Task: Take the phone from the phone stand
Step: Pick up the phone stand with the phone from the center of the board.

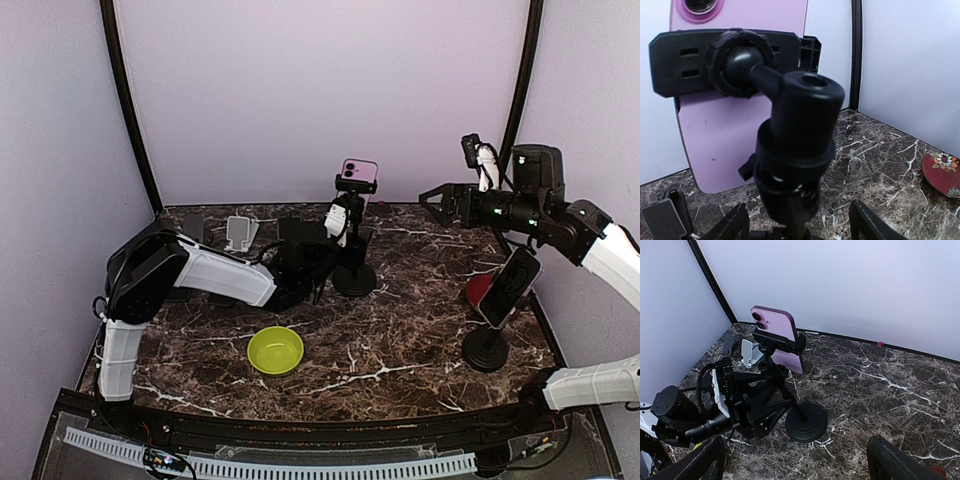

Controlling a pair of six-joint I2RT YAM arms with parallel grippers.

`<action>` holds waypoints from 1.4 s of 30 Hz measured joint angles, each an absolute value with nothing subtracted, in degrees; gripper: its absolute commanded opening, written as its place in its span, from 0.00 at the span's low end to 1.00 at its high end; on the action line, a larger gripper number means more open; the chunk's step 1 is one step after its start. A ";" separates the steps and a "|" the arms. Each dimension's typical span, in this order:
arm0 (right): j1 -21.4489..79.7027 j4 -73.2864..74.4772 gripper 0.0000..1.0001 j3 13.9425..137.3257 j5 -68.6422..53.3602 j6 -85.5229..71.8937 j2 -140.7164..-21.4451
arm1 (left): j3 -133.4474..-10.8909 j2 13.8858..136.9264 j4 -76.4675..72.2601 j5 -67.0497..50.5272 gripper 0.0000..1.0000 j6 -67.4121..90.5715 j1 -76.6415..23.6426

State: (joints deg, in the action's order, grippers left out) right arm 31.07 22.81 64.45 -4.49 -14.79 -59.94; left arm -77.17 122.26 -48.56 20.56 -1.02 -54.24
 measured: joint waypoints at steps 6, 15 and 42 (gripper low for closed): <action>30.06 22.81 0.99 63.81 -5.34 -14.04 -59.64 | -80.47 125.54 -48.51 22.59 0.60 -2.44 -54.28; 29.56 22.81 0.99 63.07 -6.46 -13.72 -59.55 | -82.91 126.98 -48.34 24.45 0.46 -3.60 -54.28; 29.08 22.98 0.99 63.05 -7.11 -12.27 -59.55 | -79.48 126.06 -53.15 20.12 0.00 -4.25 -54.19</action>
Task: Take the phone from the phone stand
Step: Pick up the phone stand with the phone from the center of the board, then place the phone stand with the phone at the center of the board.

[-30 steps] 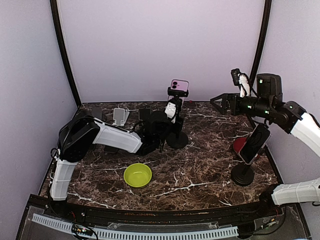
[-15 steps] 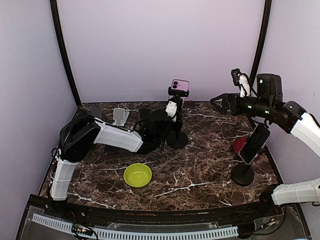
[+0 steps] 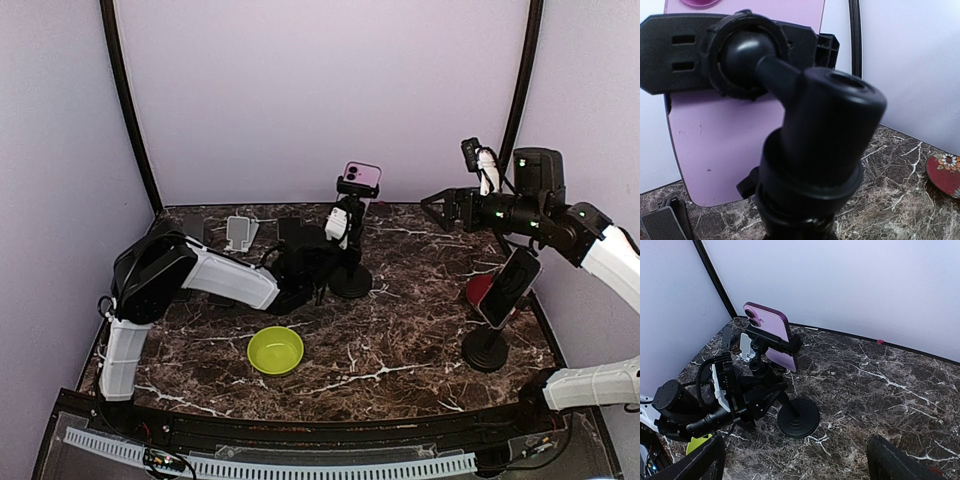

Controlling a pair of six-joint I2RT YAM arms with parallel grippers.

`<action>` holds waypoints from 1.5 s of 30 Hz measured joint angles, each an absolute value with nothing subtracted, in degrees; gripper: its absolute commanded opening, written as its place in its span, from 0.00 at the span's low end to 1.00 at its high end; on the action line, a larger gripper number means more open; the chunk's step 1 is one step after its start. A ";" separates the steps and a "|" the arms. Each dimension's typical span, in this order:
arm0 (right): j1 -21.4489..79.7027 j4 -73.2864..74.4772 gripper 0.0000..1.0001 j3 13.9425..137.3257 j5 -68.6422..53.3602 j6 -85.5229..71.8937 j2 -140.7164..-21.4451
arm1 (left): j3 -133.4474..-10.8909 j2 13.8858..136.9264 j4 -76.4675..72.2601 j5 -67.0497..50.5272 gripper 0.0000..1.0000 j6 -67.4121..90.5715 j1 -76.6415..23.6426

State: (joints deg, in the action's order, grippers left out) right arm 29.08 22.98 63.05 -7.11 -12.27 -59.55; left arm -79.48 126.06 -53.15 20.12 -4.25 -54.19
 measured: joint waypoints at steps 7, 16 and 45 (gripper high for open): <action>29.02 24.10 0.99 63.09 -7.49 -11.35 -59.20 | -74.15 122.21 -53.89 14.98 0.00 -4.19 -54.15; 28.88 27.24 0.99 65.95 -7.46 -10.28 -56.53 | -69.23 116.84 -50.50 -2.98 0.00 -2.81 -53.12; 28.64 34.46 0.99 69.76 -21.67 -2.09 -53.89 | -72.99 120.66 -68.23 -72.62 0.00 21.26 -46.24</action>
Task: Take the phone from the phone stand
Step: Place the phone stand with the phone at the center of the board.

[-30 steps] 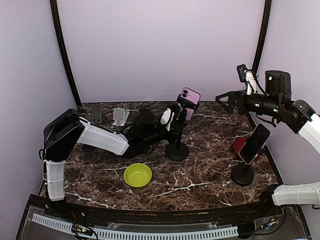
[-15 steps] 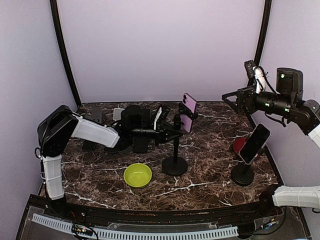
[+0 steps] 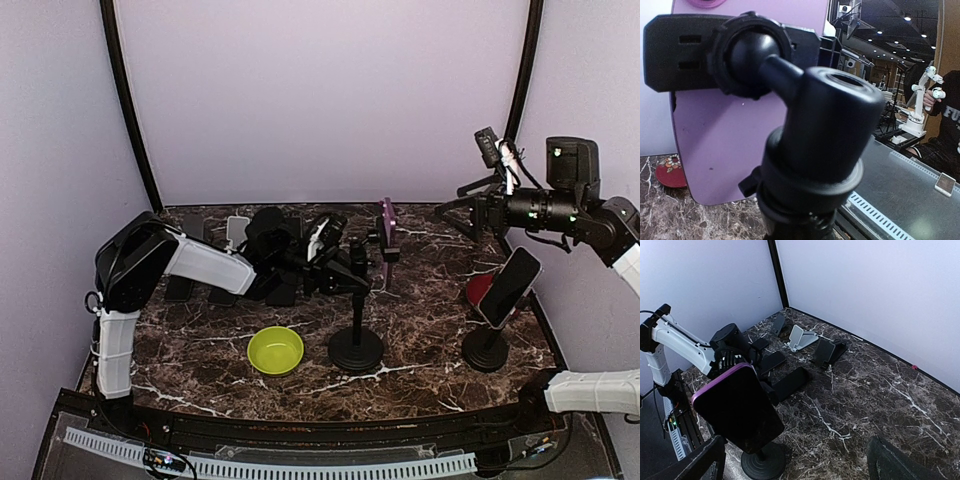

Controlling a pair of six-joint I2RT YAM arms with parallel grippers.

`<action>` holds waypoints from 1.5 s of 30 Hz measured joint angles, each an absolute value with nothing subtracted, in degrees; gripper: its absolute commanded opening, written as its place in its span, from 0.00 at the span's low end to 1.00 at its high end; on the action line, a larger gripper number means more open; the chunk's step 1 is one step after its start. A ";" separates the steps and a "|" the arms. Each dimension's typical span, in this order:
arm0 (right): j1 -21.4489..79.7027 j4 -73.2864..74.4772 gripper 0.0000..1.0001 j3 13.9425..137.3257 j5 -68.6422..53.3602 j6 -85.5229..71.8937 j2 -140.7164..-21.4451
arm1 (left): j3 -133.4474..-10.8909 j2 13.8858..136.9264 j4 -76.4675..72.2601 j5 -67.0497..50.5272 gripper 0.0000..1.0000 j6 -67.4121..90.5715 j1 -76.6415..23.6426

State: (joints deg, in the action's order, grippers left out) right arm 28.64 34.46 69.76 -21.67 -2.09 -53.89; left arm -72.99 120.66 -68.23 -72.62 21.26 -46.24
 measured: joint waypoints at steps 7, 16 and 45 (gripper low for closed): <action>28.67 35.70 0.99 70.28 -24.43 -1.17 -53.89 | -74.00 123.15 -68.47 -77.38 0.00 19.33 -46.30; 28.67 36.64 0.99 70.50 -25.08 -0.60 -53.93 | -75.64 125.95 -72.03 -81.97 0.01 17.82 -46.59; 28.64 37.36 0.99 70.61 -27.18 0.43 -55.66 | -76.16 127.46 -71.42 -81.71 0.99 11.62 -47.16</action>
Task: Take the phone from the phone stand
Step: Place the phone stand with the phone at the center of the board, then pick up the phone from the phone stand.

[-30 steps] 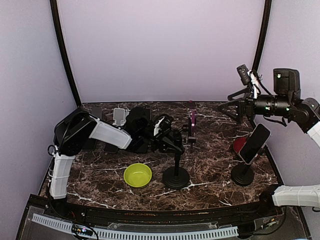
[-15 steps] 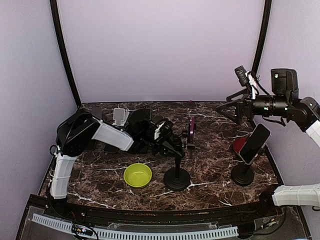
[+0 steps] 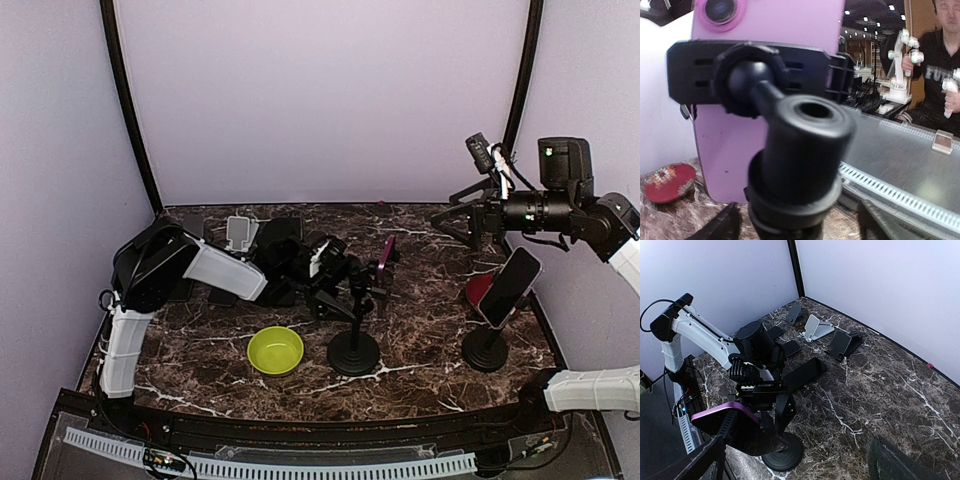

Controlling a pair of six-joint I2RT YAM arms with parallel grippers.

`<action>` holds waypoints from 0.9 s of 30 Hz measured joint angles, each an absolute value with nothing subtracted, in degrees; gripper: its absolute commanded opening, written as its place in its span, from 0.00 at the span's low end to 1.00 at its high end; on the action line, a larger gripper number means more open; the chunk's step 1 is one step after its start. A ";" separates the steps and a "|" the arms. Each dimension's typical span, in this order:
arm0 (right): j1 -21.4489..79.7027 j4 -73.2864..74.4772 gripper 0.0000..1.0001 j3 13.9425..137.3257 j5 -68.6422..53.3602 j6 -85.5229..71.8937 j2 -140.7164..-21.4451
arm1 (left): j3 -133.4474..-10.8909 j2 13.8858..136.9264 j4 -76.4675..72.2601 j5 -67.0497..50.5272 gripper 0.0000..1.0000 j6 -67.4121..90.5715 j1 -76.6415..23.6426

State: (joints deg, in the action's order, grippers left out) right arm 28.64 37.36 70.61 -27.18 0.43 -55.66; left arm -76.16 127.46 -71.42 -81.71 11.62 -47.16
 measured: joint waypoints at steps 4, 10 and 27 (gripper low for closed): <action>28.67 37.36 0.99 70.61 -27.44 0.60 -55.68 | -76.18 127.39 -70.98 -80.77 0.99 11.31 -47.03; 28.67 37.36 0.99 70.61 -27.83 0.73 -56.05 | -76.01 125.32 -63.40 -77.36 0.99 6.46 -46.11; 29.30 37.45 0.96 70.76 -32.82 3.05 -58.72 | -67.92 108.20 -37.74 -63.83 0.99 -16.25 -45.41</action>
State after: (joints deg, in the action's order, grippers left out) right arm 29.30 37.45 70.76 -32.82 3.05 -58.72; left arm -67.92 108.20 -37.74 -63.83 -16.25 -45.41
